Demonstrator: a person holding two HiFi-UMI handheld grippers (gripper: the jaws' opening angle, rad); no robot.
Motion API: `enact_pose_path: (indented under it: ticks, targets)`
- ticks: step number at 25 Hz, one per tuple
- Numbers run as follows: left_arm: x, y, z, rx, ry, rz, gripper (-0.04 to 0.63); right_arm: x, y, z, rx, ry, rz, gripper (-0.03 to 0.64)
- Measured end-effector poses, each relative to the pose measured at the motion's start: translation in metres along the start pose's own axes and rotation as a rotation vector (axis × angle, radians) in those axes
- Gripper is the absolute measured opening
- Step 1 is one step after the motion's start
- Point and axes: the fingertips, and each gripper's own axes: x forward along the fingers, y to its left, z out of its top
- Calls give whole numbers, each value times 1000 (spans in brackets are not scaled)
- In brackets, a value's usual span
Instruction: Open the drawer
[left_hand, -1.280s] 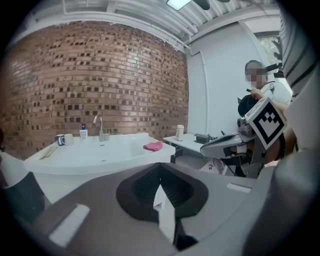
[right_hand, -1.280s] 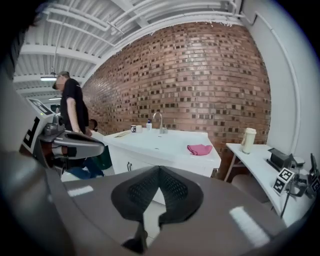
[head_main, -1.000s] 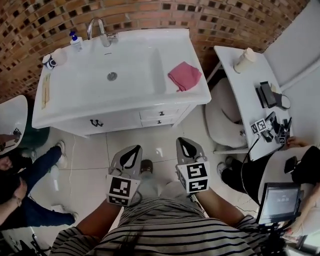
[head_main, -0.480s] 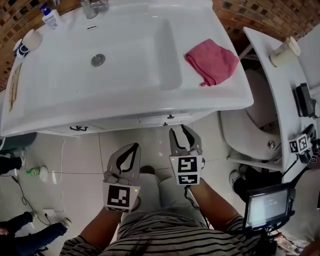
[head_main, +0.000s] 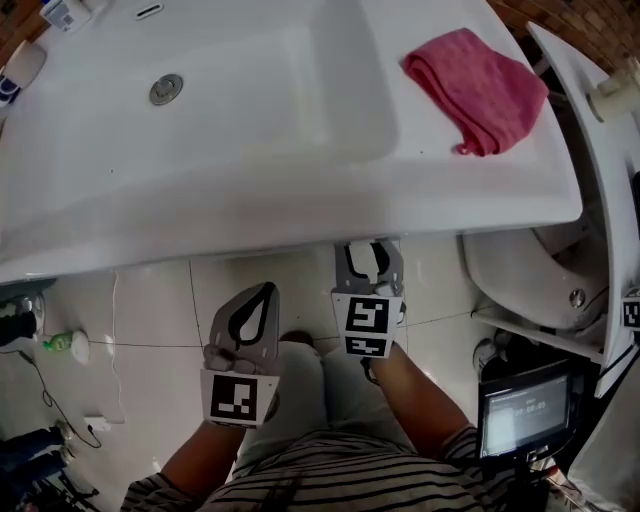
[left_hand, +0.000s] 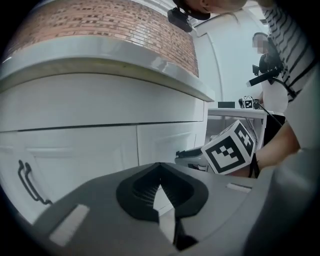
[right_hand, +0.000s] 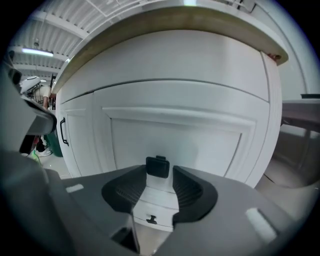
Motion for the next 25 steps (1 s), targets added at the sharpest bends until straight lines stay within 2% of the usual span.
enact_pose_path:
  ticks: [2,10,25]
  targets:
    - [0,-1,0,5,3,-1,15,1,1,0,-18,14,0,137]
    - [-9,0,4,6,23,16,15,-10,4,-6,-14,62,13,127]
    - [-60,-23,4,-10,47,73,15,-101,25,-54,8,171,80,124]
